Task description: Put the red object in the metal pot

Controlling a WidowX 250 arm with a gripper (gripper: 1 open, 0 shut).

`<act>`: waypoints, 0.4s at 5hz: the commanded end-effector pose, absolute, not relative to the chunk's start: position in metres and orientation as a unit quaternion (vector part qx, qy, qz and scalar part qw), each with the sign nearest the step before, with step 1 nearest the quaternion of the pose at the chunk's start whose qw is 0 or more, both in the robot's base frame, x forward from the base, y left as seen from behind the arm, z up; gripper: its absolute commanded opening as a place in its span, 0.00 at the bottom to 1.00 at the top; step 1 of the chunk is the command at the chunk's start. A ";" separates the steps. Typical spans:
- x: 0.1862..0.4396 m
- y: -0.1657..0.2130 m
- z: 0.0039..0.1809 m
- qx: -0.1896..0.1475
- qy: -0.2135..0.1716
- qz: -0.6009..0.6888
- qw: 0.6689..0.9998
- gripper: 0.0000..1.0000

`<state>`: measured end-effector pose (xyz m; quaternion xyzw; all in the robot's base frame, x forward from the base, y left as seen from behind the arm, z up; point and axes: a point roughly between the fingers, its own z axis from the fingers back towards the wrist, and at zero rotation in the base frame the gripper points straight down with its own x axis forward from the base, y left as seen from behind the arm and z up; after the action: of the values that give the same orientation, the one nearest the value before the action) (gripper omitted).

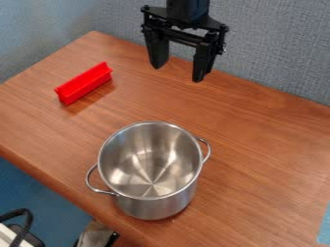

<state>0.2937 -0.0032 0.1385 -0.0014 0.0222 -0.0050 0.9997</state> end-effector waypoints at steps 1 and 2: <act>0.293 0.000 0.133 -0.002 0.032 -0.006 0.999 1.00; 0.295 0.032 0.131 -0.002 0.033 -0.023 0.999 1.00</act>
<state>0.2899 0.0310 0.1205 -0.0076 0.0539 -0.0189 0.9983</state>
